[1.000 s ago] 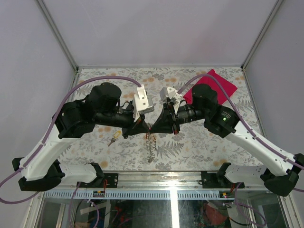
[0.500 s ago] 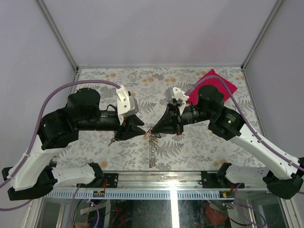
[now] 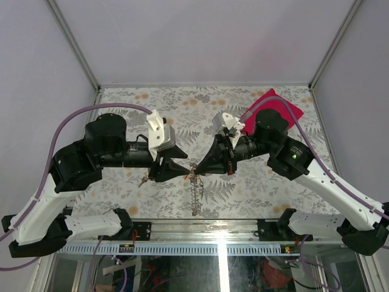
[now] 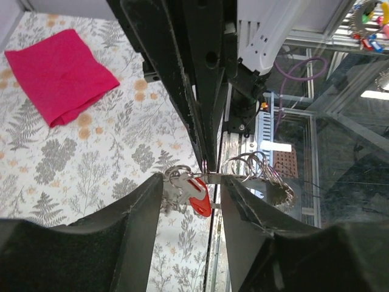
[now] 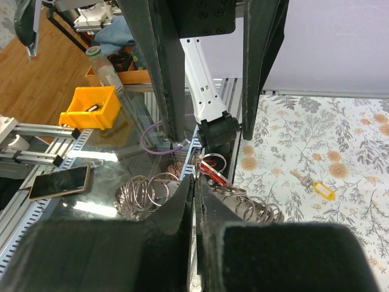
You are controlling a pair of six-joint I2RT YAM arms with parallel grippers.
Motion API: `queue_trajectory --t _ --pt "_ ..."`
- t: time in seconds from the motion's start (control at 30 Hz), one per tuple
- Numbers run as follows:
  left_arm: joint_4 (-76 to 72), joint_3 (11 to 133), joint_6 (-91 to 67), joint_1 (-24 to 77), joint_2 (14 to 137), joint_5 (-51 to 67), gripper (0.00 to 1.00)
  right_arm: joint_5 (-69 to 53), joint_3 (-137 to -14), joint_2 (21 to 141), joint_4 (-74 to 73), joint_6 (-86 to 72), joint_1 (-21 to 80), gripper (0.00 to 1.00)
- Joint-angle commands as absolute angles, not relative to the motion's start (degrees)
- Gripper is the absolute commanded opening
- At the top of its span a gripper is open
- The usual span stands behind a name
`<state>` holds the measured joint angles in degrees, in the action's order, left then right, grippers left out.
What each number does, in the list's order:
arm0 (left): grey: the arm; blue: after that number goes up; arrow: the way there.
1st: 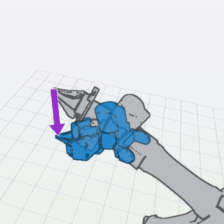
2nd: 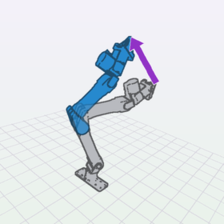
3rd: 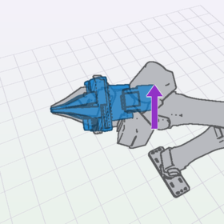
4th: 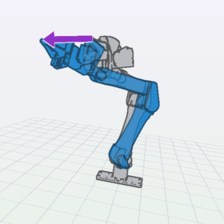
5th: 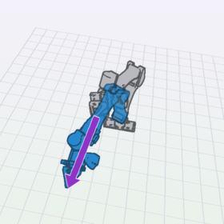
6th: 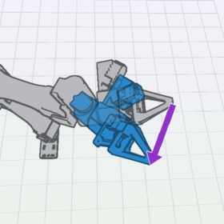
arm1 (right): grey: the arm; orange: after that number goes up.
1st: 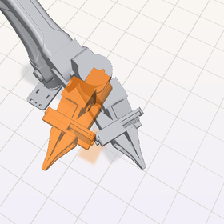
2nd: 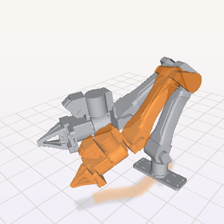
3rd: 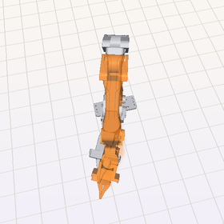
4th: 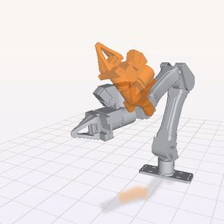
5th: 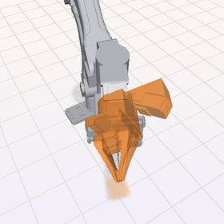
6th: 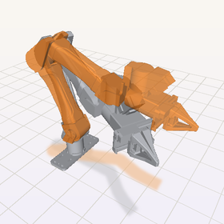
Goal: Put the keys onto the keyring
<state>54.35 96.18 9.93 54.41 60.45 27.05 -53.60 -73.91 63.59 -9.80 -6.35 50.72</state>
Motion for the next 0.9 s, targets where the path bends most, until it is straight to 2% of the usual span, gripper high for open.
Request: queue_trajectory --t 0.0,0.27,0.57,0.87 --pt "45.67 94.44 10.05 54.95 58.55 30.99 0.45 -57.04 -74.75 62.95 -4.77 -7.72 51.77 0.0" --pt "44.4 91.95 10.03 54.93 59.17 34.65 0.45 -57.65 -74.89 62.59 -4.06 -8.18 52.2 0.0" --pt "47.72 92.61 10.31 55.0 60.07 36.1 0.33 -57.44 -74.75 61.87 -3.87 -8.12 52.22 0.0" --pt "48.72 92.64 9.5 54.94 59.36 36.95 0.3 -55.65 -74.0 60.54 -3.87 -7.65 52.28 0.0"
